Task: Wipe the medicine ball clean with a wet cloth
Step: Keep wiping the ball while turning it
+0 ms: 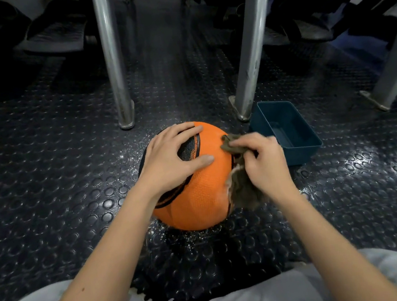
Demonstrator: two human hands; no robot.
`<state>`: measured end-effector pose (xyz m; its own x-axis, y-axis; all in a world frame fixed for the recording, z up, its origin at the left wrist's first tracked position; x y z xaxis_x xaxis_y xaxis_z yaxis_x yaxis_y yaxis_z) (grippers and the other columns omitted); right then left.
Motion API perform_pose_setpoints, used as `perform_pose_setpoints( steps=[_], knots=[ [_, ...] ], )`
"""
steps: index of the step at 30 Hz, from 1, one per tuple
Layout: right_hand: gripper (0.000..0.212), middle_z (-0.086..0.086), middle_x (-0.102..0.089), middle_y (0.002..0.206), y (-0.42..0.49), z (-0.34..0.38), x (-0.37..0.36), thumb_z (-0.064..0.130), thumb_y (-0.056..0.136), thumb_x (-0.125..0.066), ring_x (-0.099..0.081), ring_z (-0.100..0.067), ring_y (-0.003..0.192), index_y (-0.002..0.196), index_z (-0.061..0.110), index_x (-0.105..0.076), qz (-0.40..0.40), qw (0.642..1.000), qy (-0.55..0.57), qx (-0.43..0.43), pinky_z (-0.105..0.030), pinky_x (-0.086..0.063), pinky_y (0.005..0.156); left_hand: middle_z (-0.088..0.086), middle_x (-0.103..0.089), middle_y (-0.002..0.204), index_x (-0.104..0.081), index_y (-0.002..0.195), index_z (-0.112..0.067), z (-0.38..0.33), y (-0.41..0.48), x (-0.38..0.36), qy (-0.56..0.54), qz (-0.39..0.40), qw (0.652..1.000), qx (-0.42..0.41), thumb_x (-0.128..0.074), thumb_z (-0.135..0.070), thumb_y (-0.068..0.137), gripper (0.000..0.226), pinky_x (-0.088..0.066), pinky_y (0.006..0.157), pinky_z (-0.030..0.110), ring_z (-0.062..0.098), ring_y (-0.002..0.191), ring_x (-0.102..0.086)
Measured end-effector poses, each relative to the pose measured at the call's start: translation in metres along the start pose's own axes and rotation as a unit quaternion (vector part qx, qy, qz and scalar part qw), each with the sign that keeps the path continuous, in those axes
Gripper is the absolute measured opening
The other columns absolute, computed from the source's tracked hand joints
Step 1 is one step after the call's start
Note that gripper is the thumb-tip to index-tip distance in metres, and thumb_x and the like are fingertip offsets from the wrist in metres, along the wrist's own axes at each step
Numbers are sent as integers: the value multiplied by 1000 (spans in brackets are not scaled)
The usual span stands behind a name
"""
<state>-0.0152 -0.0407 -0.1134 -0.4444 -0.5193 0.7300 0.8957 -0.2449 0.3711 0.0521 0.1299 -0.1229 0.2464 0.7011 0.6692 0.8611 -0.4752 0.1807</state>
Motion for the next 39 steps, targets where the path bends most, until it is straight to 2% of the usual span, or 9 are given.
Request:
perform_pose_setpoints(
  steps=[2, 5, 11, 18, 24, 29, 31, 34, 39],
  knots=[
    [45, 10, -61, 97, 15, -2, -1, -16, 78, -45, -55, -26, 100, 95, 15, -73, 17, 1000, 13, -11, -25, -39, 97, -31, -33, 134, -45, 132, -45, 0, -1, -1, -3, -8, 1000, 1, -54, -69, 65, 72, -10, 113, 35, 5, 136, -23],
    [42, 10, -62, 100, -11, 5, 0, -15, 81, -47, -45, -19, 92, 97, 14, -73, -7, 1000, 7, -17, -2, -26, 85, -26, -37, 140, -45, 133, -43, 1, -1, -1, -3, -34, 999, 7, -46, -77, 63, 78, -12, 111, 31, 3, 134, -25],
    [38, 15, -59, 96, -42, 13, 3, -10, 77, -48, -41, -13, 86, 90, 14, -75, -28, 999, 1, 25, 0, -24, 84, -28, -35, 139, -43, 135, -43, 0, 0, -2, 4, -4, 1000, -11, -49, -76, 61, 81, -10, 113, 33, 5, 136, -23],
    [43, -2, -69, 101, 40, 12, -1, -16, 78, -44, -59, -18, 100, 96, 10, -74, 69, 997, 8, 21, -20, -43, 93, -32, -21, 140, -28, 142, -45, 4, -4, -3, 30, 43, 998, -23, -34, -83, 58, 92, -2, 114, 35, 2, 140, -9],
    [36, 5, -67, 94, -20, 42, 2, -4, 78, -44, -40, -19, 85, 90, 11, -75, 19, 986, -42, 161, -3, -27, 84, -35, -21, 135, -31, 140, -46, 5, -2, -1, 20, 50, 998, -22, -41, -82, 56, 92, -2, 114, 34, 2, 140, -10],
    [46, -3, -69, 103, 39, -1, -2, -17, 77, -44, -57, -23, 98, 98, 10, -74, 68, 997, -32, 24, 2, -32, 85, -34, -20, 135, -30, 141, -45, 1, -5, -2, 11, 75, 997, -25, -58, -80, 61, 91, 1, 114, 34, 1, 140, -8],
    [47, -2, -69, 103, 39, -3, -1, -17, 76, -44, -60, -23, 102, 98, 11, -74, 87, 996, -14, 20, -14, -42, 94, -31, -21, 138, -30, 141, -44, 0, -6, -2, 13, 69, 997, -20, -57, -74, 65, 86, 1, 115, 36, 2, 140, -9],
    [45, 12, -64, 100, 0, 11, 4, -11, 79, -45, -51, -24, 94, 96, 17, -75, 60, 996, -24, 56, -14, -36, 91, -25, -23, 145, -31, 141, -43, 1, -5, 0, -4, 63, 998, -4, -52, -72, 68, 82, 1, 116, 37, 3, 141, -8],
    [36, 6, -66, 96, -38, 29, 6, -1, 80, -44, -42, -22, 85, 92, 13, -75, 45, 986, -43, 157, -8, -31, 81, -34, -18, 138, -26, 141, -46, 4, -3, -2, 10, 90, 996, -13, -53, -77, 65, 86, 3, 114, 34, 1, 141, -4]
  ],
)
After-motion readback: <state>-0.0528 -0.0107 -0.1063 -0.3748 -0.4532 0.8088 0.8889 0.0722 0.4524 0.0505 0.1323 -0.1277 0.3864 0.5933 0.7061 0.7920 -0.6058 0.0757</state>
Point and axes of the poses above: each hand's wrist, its own y-axis towards the middle knuckle, its own x-axis out of the back of the hand, z = x × y, the point moved 5 cm from there along y, towards the middle knuckle
